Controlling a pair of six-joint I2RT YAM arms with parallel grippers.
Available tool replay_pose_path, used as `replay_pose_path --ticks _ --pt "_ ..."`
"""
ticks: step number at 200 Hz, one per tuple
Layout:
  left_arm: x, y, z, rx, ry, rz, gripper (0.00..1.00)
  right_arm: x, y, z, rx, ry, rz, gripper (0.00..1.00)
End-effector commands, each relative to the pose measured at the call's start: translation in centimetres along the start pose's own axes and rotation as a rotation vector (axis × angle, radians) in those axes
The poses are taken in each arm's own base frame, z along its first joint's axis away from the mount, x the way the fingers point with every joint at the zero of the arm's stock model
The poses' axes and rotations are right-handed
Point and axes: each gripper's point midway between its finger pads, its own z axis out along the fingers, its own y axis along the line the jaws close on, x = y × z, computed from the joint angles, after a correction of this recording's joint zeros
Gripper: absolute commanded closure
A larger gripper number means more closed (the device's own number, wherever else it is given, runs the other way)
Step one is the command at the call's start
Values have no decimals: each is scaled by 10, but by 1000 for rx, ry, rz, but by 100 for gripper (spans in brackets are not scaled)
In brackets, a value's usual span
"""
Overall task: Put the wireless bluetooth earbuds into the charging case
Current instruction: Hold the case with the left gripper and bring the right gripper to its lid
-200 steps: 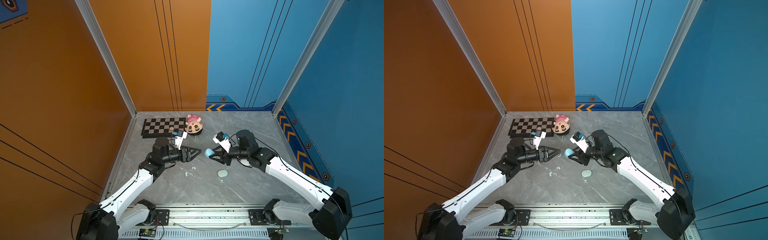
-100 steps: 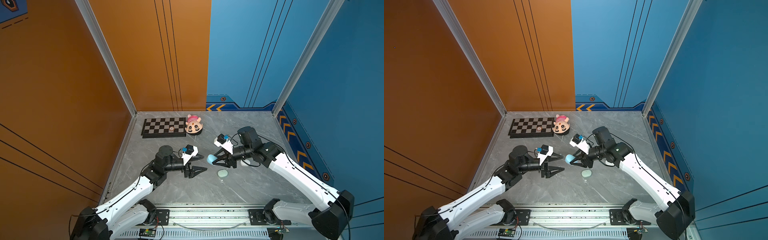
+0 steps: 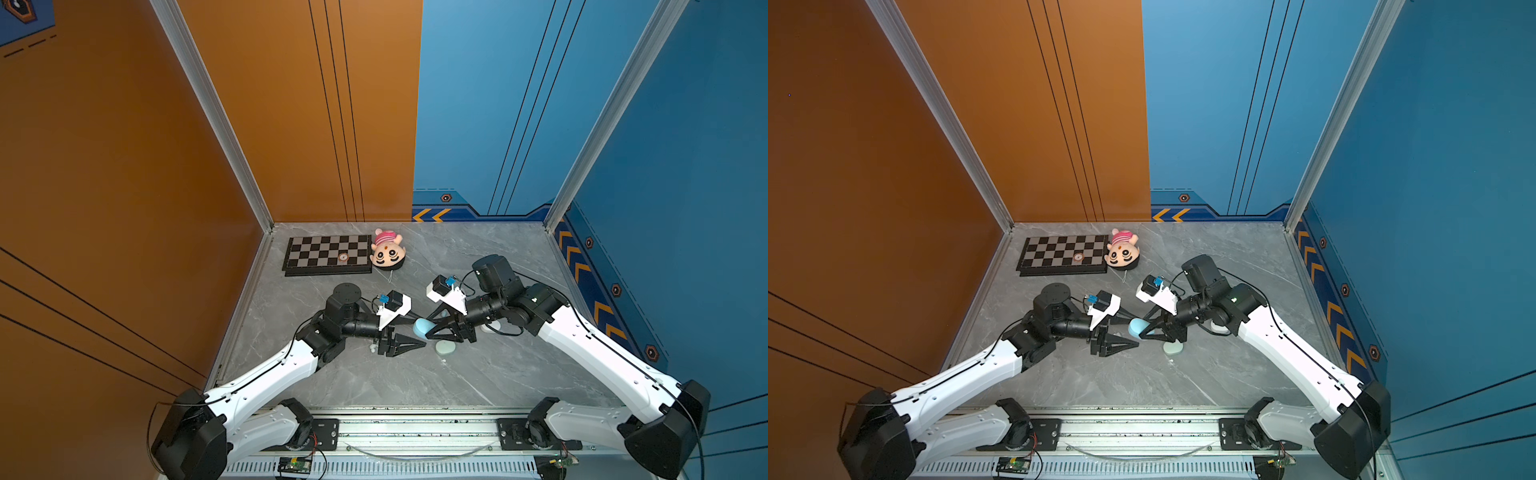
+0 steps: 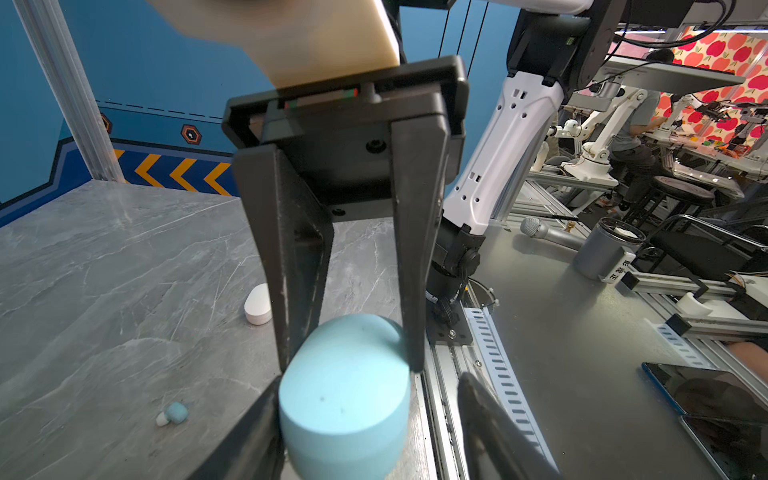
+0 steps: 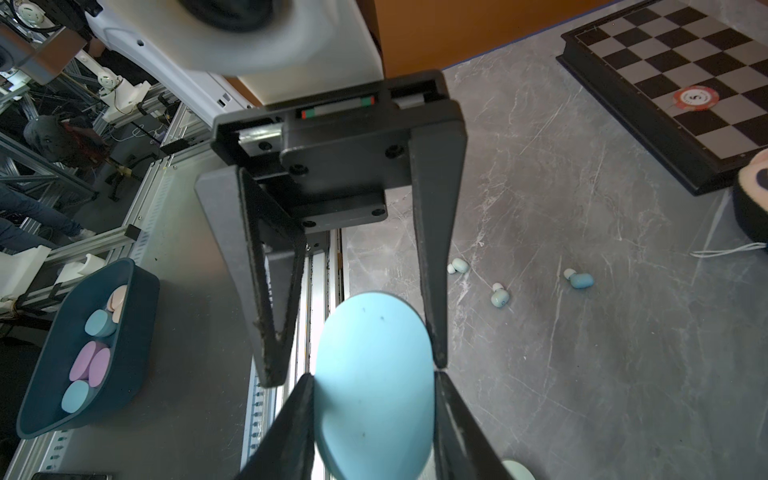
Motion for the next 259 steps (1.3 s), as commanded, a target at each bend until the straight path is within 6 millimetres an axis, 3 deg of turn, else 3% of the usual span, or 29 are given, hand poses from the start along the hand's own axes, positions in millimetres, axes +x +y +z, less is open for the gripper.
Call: replay_pose_path --ticks 1,77,143,172,204,259 --pt "-6 -7 2 47 -10 25 39 -9 8 -4 -24 -13 -31 81" --pt "-12 -4 4 38 -15 30 57 -7 10 1 -25 2 -29 81" --pt "-11 -4 6 37 -12 24 88 -7 6 3 -9 12 -23 79" --pt "-12 -3 5 35 -13 21 100 -6 2 4 13 21 -18 63" --pt "-11 -2 5 35 -11 12 100 -3 -2 2 44 27 -36 43" --pt "-11 -3 4 40 -13 5 100 4 -9 -1 90 37 -43 35"
